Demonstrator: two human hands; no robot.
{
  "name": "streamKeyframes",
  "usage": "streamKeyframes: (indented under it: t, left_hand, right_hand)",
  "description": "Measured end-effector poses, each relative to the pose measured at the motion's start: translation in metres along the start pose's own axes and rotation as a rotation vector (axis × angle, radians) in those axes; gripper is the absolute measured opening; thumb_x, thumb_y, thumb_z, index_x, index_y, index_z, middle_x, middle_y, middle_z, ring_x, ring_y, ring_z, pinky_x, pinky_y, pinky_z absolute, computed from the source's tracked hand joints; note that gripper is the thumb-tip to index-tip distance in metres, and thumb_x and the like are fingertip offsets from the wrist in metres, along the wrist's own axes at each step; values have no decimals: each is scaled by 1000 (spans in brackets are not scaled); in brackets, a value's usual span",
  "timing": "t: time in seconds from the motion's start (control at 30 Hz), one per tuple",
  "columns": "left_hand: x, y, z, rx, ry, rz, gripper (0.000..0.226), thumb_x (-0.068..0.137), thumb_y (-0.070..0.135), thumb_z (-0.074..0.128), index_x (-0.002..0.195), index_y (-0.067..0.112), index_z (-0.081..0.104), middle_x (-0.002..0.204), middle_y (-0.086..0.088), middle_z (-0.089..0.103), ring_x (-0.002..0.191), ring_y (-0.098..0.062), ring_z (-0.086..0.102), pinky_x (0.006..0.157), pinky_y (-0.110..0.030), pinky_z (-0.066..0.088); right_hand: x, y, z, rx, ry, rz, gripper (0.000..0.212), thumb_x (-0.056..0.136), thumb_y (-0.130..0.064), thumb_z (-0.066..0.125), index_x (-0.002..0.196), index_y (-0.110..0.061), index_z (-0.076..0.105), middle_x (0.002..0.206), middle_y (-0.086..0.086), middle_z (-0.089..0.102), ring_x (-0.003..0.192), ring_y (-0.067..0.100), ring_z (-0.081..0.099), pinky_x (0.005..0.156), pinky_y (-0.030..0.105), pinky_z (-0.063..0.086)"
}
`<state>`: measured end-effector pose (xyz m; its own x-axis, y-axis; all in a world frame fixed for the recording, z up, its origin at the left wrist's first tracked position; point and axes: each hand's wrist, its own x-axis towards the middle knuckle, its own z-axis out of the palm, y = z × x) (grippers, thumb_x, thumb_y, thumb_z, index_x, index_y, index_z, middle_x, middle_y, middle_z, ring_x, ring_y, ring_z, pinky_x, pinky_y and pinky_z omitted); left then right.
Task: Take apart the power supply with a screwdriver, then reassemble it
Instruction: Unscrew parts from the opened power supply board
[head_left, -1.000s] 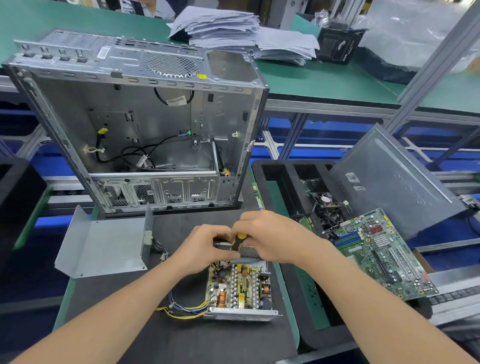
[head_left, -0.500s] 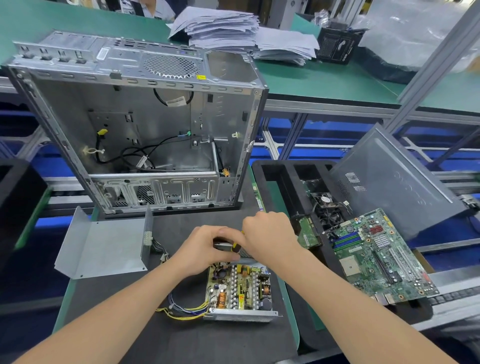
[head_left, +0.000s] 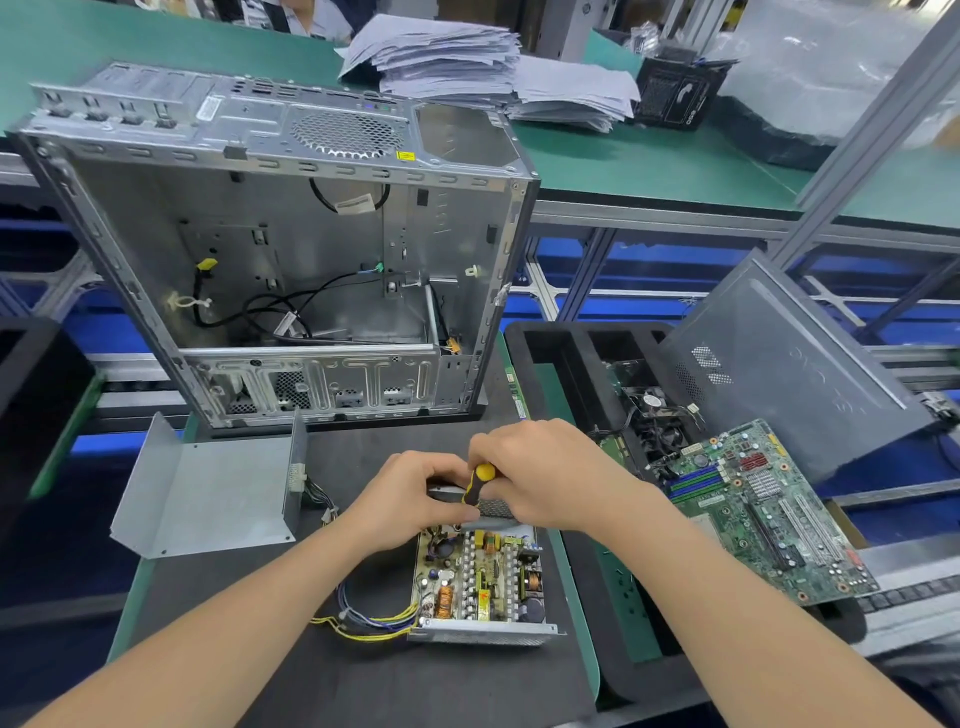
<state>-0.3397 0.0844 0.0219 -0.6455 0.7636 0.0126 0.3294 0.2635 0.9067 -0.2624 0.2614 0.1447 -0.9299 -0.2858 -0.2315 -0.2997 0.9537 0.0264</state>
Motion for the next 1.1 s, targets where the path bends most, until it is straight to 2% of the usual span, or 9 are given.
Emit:
streamKeyframes:
  t: [0.2,0.33,0.53,0.6,0.67,0.73,0.8,0.97,1.1]
  left_hand:
    - [-1,2,0,-1,1,-18,23,80,28,88,98,39,76,97,14,77,95,-10,71,89,-46,57]
    - [-1,4,0,-49,3,6,24,79,22,89,94,38,79,104,13,78,102,-11,73,96,-45,56]
    - [-2,8,1,-60,2,-7,30,81,21,88,103,39,79,109,15,78,104,-8,73,96,-38,56]
    - [-3,9,0,-62,11,-12,30,80,19,89,97,42,78,101,16,78,97,-2,72,89,-31,56]
    - [-4,9,-1,-42,30,-11,29,79,21,89,90,44,75,90,18,76,85,5,67,77,-21,50]
    - [-5,10,0,-39,32,-3,27,80,21,89,86,42,73,88,16,75,83,5,65,76,-19,48]
    - [-4,10,0,-24,21,1,27,80,22,88,83,42,70,89,15,74,85,1,66,79,-23,50]
    - [-4,10,-2,-34,-9,-5,26,82,24,87,88,44,71,97,12,76,97,-9,71,89,-35,54]
    - [-5,4,-7,-106,-81,-36,35,83,8,78,108,34,76,109,8,77,107,-13,71,95,-35,54]
  right_hand:
    - [7,-10,11,-78,94,122,47,105,-61,41,85,-18,46,70,-1,42,71,30,56,59,34,29]
    - [17,-15,23,-167,148,248,65,107,-62,34,61,-17,36,57,0,34,51,24,39,50,30,17]
    - [11,-15,21,-235,260,215,76,95,-67,64,59,-18,18,47,-2,23,35,18,31,46,22,16]
    - [7,-10,22,-143,258,184,66,100,-72,46,61,-20,36,54,-3,37,45,23,42,48,27,23]
    - [1,-1,21,75,183,95,44,101,-66,46,92,-24,59,82,-6,58,71,22,59,58,34,39]
    - [-4,5,14,172,71,-40,23,101,-43,59,120,-30,59,110,-9,59,92,20,62,72,39,51]
    - [-6,9,12,174,-39,-91,26,102,-22,59,127,-29,62,120,-6,56,100,22,62,80,46,54]
    - [-1,4,14,139,-67,-28,25,105,-21,56,128,-24,66,113,0,56,102,26,62,83,48,54]
    - [1,0,14,0,10,54,42,104,-59,48,106,-19,59,96,2,65,92,29,65,71,38,48]
